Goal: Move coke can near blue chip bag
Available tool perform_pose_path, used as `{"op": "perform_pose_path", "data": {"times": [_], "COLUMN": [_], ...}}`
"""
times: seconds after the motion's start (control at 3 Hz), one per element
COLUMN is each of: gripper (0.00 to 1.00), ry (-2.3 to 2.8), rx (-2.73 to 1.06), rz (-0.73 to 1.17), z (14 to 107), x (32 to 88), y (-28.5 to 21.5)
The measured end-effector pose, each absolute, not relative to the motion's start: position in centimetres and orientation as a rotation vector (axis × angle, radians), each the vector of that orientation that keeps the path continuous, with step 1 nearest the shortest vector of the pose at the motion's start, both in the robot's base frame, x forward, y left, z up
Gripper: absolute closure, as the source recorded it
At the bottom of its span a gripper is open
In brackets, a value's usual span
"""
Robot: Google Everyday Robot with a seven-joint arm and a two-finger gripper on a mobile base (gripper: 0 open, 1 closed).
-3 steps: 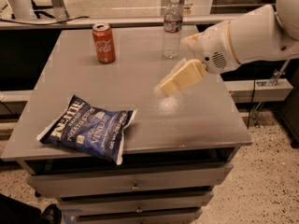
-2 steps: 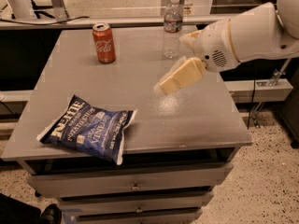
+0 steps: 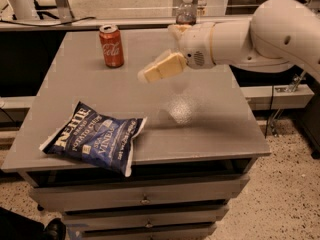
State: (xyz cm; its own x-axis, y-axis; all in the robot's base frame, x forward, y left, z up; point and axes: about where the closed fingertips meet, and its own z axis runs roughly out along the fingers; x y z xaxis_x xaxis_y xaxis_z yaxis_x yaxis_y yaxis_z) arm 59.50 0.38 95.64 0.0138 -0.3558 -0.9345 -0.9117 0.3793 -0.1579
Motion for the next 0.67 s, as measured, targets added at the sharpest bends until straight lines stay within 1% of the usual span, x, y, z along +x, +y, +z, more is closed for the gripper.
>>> {"op": "perform_pose_path", "data": {"times": [0.33,0.67], "gripper": [0.0,0.0], "ry": [1.454,1.413], "rx": [-1.096,-1.063], "rz": [0.677,0.704], "z": [95.5,94.6], "x": [64.6,68.2], "y": [3.8,7.3]}}
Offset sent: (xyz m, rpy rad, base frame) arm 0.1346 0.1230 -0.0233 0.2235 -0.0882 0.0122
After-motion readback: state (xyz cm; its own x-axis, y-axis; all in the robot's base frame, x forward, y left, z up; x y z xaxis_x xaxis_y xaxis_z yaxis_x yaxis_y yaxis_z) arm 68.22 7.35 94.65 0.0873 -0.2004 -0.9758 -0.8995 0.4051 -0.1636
